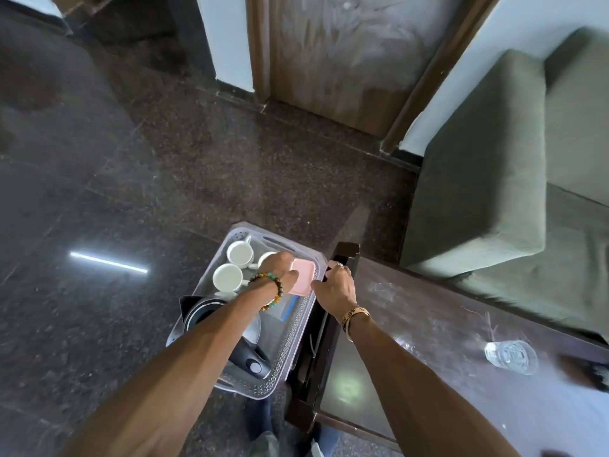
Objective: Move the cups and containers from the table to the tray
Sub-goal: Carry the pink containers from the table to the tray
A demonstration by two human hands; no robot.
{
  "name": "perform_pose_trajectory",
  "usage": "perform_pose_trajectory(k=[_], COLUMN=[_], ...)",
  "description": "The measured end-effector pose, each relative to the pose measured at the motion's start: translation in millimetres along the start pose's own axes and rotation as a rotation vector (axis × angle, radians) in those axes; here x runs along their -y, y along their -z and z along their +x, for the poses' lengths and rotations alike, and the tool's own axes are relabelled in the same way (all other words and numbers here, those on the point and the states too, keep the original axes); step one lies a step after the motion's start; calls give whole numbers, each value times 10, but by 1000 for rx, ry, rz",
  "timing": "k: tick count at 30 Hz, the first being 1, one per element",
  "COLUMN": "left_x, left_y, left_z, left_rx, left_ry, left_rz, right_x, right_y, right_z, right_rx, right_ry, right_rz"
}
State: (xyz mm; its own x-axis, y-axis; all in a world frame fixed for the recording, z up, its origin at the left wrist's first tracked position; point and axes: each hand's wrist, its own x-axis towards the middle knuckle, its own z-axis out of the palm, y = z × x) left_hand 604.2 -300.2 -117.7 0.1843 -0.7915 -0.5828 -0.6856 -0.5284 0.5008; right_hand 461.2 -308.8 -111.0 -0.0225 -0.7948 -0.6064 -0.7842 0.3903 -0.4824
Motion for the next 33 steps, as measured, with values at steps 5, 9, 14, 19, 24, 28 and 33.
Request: perform_pose_trajectory(k=[5,9,14,19,24,28,33], left_x=[-247,-630,-1414,-2330,-2999,-3221,-3389], left_y=[156,179,73,-247,-775,-1320,-2052], left_z=[-270,-541,-1002,-1563,-2195,-2681,-3342], left_rx=[-14,-41,-81,-127,-158,-139,-87], left_ry=[-75,-216,-497,-823,-1000,-1039,-1075], left_rz=[-131,-162,-14,128,176,219,307], right_x=[30,-140,-565,-1122,-1864,-2597,-3481], right_y=[435,863,1523,2236,2792,2887,2866], right_z=[-405,-799,-1286,-1852,-2433,-2894,-3485], right_rx=[-91,-231,-438,-656,-843,-911,-930], right_ry=[101,133,144,170,109,30,-66], right_rz=[18,25,-10,-109,-82,-18,-21])
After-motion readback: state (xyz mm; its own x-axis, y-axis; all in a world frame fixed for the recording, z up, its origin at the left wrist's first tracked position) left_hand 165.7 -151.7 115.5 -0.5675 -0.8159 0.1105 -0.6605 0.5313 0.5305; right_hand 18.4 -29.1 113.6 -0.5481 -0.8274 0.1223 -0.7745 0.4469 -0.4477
